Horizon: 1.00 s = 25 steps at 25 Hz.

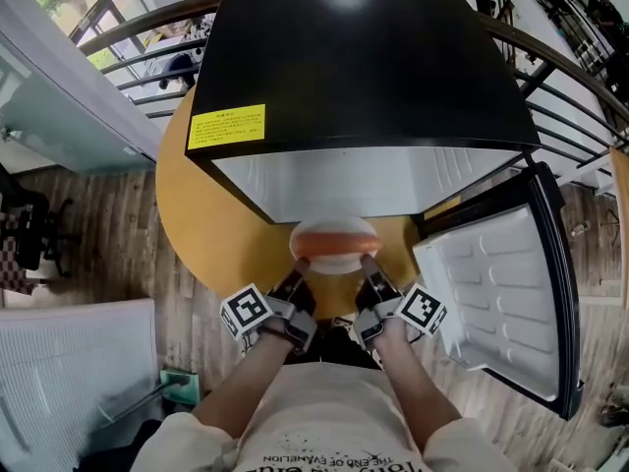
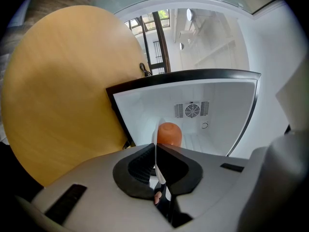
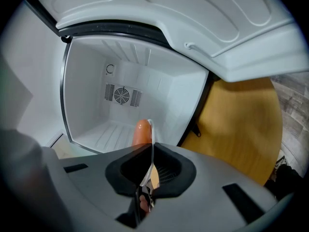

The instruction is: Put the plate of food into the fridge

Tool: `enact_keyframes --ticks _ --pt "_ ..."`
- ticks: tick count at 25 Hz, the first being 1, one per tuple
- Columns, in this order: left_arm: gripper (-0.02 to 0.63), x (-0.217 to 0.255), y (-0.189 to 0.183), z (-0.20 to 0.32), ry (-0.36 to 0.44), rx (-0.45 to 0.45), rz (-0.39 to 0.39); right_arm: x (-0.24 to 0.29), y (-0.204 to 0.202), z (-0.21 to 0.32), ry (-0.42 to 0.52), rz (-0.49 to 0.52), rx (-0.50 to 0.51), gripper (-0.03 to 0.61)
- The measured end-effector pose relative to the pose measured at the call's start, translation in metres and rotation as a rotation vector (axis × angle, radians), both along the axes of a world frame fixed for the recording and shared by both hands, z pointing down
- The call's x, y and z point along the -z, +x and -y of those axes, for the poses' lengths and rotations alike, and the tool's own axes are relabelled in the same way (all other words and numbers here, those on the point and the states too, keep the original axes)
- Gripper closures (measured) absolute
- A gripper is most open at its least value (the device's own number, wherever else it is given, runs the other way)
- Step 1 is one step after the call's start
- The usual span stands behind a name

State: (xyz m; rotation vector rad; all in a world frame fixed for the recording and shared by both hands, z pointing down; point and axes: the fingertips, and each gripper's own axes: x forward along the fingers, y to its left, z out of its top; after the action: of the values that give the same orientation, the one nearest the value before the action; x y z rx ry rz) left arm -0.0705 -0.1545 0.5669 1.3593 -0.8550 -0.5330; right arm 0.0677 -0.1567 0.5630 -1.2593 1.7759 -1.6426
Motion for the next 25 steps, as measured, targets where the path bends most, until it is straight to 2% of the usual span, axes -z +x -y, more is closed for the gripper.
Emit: enact_keyframes --ticks 3,8,12,25 --pt "0.583 -0.008 -0.002 0.006 -0.021 0.011 0.007 -0.007 -0.001 0.006 -0.013 0.006 -0.013 0.543" --pt "0.583 -0.011 -0.001 0.028 0.019 0.022 -0.016 -0.014 -0.001 0.026 -0.004 -0.002 -0.022 0.543" --pt "0.583 -0.022 -0.001 0.035 -0.009 0.036 -0.008 -0.020 0.000 0.035 -0.016 -0.007 -0.030 0.545" --pt "0.583 -0.043 0.002 0.069 -0.002 0.072 -0.005 -0.041 0.004 0.069 -0.017 -0.025 -0.084 0.545"
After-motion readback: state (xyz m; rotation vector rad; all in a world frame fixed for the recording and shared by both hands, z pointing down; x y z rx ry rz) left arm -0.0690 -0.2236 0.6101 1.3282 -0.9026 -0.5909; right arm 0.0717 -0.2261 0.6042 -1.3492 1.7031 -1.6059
